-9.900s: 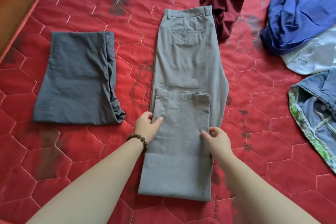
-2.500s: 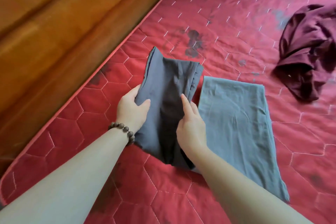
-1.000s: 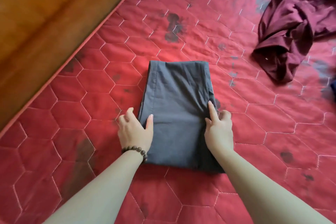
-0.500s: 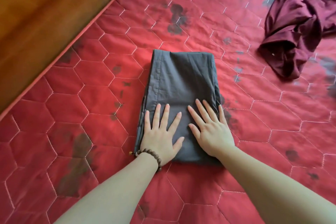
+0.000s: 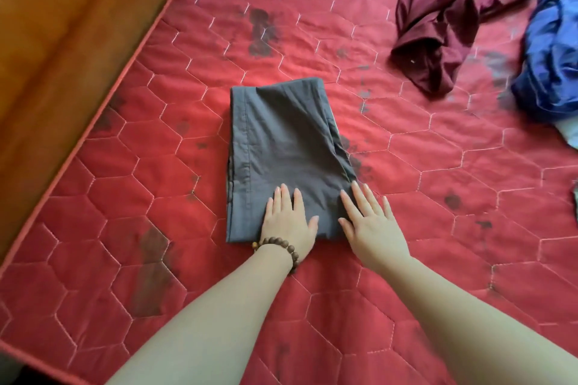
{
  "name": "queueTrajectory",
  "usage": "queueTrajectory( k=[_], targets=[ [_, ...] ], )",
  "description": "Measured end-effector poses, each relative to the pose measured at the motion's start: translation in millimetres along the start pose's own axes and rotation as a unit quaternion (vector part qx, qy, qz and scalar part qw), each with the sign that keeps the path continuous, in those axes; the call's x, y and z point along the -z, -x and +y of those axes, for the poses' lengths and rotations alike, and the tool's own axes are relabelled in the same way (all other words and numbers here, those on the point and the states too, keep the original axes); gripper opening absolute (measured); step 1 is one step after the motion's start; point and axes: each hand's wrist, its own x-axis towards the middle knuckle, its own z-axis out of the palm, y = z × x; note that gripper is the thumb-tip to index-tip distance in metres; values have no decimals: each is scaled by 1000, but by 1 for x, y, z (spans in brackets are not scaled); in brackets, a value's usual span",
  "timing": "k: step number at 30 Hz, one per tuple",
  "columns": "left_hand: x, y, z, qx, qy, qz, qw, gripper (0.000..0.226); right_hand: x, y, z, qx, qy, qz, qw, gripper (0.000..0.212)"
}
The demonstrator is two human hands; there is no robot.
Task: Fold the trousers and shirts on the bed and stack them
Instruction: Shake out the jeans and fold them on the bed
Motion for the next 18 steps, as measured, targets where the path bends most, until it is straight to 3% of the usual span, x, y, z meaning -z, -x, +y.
queueTrajectory(
  k=[3, 8, 13, 18],
  targets=[
    [6, 38, 57, -69, 27, -33, 997, 69, 24, 58, 22, -72, -79, 19, 994, 53],
    [20, 74, 159, -165, 21, -12, 986, 68, 58, 141, 96, -178, -150, 51, 971, 48],
    [14, 90, 252, -194, 7, -14, 981, 69, 70, 206, 187, -263, -170, 72, 947, 47],
    [-20, 103, 358, -212, -8, -8, 977, 72, 61, 260, 282, -284, -142, 72, 945, 49]
  ],
)
